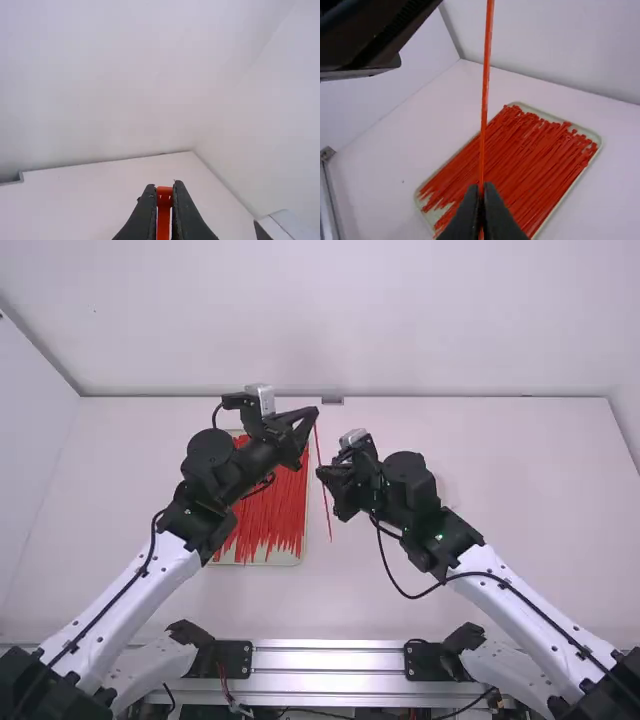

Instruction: Fasten the cable tie

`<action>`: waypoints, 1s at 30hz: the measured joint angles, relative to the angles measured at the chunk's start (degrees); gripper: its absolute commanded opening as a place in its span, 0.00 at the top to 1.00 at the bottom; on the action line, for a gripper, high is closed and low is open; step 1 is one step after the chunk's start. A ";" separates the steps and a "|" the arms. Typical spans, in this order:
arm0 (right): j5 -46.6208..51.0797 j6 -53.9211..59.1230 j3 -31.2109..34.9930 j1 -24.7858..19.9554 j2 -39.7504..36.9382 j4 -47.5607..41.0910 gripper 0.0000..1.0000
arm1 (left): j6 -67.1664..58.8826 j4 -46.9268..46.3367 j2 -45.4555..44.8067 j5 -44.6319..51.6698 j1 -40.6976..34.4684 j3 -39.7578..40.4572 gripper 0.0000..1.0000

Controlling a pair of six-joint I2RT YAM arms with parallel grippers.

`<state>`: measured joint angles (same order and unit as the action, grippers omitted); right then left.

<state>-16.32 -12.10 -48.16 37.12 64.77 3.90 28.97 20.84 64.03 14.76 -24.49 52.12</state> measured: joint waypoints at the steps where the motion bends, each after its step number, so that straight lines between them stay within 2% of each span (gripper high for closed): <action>1: -0.02 0.02 0.00 -0.02 0.00 0.04 1.00 | 0.00 0.15 0.00 0.24 0.00 0.00 0.98; 12: 0.17 0.04 -0.44 0.00 0.00 -0.04 1.00 | 0.00 1.33 0.02 1.36 0.00 0.00 0.97; 14: 0.15 0.07 -0.44 0.00 0.00 -0.04 1.00 | -0.02 1.33 0.02 1.33 0.00 0.00 0.90; 15: 0.17 0.13 -0.44 0.00 -0.02 -0.04 1.00 | 0.02 1.42 0.00 1.38 0.00 0.02 0.82; 16: 0.13 0.26 -0.44 -0.04 0.00 -0.09 1.00 | 0.04 1.49 0.02 1.38 0.00 0.00 0.80; 18: -0.02 0.46 -0.44 -0.42 -0.02 -0.33 1.00 | 0.02 2.01 0.00 1.60 0.00 0.00 0.64; 19: -0.09 0.50 -0.44 -0.70 -0.02 -0.52 1.00 | 0.33 2.32 0.00 1.68 0.00 0.00 0.53; 22: -0.57 0.59 -0.44 -2.36 0.00 -1.64 1.00 | 0.09 3.06 0.00 1.75 0.00 0.00 0.31; 26: -2.69 1.31 -0.44 -4.74 -0.02 -2.29 1.00 | 0.00 3.08 0.00 1.77 0.00 0.00 0.18; 28: -4.00 1.84 -0.44 -6.14 0.00 -2.86 1.00 | -0.15 3.32 0.00 1.75 0.00 0.00 0.08; 30: -5.38 2.47 -0.44 -7.39 -0.02 -3.19 1.00 | -0.50 3.74 0.00 1.77 0.00 0.00 0.04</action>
<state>-21.69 -9.63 -48.60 29.74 64.75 0.71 28.47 24.58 64.03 16.53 -24.49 52.12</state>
